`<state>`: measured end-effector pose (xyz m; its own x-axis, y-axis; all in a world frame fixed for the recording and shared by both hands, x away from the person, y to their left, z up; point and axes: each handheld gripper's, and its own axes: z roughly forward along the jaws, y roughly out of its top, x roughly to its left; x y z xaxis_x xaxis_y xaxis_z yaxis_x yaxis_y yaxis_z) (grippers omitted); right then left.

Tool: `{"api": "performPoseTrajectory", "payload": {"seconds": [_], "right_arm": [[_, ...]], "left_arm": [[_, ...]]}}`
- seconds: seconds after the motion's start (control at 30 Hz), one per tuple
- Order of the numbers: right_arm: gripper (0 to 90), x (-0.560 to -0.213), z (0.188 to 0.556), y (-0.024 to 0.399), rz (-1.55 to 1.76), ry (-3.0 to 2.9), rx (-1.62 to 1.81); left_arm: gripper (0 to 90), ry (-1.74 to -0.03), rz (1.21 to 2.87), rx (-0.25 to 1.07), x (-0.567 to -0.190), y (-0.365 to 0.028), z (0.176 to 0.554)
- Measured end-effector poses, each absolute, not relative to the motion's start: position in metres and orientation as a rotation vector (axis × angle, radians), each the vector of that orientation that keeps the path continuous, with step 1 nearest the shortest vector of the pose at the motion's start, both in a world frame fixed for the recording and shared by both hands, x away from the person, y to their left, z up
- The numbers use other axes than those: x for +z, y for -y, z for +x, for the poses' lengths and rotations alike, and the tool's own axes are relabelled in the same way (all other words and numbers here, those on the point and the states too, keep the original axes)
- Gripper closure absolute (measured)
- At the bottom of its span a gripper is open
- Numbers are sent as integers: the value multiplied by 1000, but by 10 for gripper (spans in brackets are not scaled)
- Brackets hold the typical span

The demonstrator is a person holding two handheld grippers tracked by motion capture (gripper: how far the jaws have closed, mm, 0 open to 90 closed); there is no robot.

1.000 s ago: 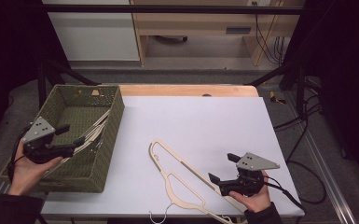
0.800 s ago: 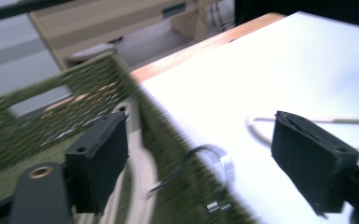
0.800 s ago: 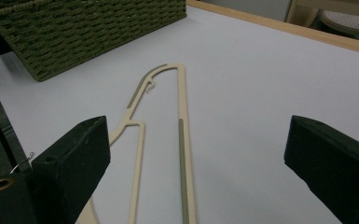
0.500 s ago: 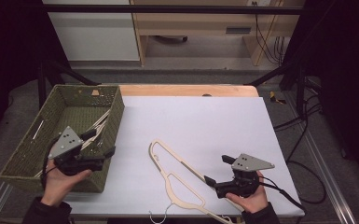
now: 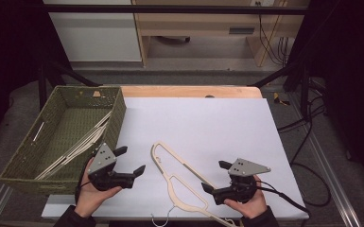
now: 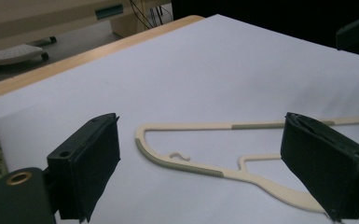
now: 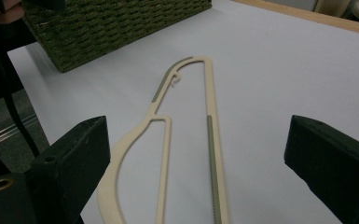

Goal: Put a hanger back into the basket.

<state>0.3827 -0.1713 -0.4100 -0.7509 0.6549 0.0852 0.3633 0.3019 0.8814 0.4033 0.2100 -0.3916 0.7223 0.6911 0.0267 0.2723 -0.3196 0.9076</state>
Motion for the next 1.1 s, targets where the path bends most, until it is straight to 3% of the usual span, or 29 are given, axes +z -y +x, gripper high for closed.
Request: {"api": "performPoseTrajectory", "payload": {"seconds": [0.53,1.1], "right_arm": [[78,-419,378,148,868,-2380,1370],[166,-441,374,112,815,-2586,1222]], "left_arm": [[117,-750,1980,436,-427,-194,404],[113,-762,1986,428,-434,-202,401]]}}
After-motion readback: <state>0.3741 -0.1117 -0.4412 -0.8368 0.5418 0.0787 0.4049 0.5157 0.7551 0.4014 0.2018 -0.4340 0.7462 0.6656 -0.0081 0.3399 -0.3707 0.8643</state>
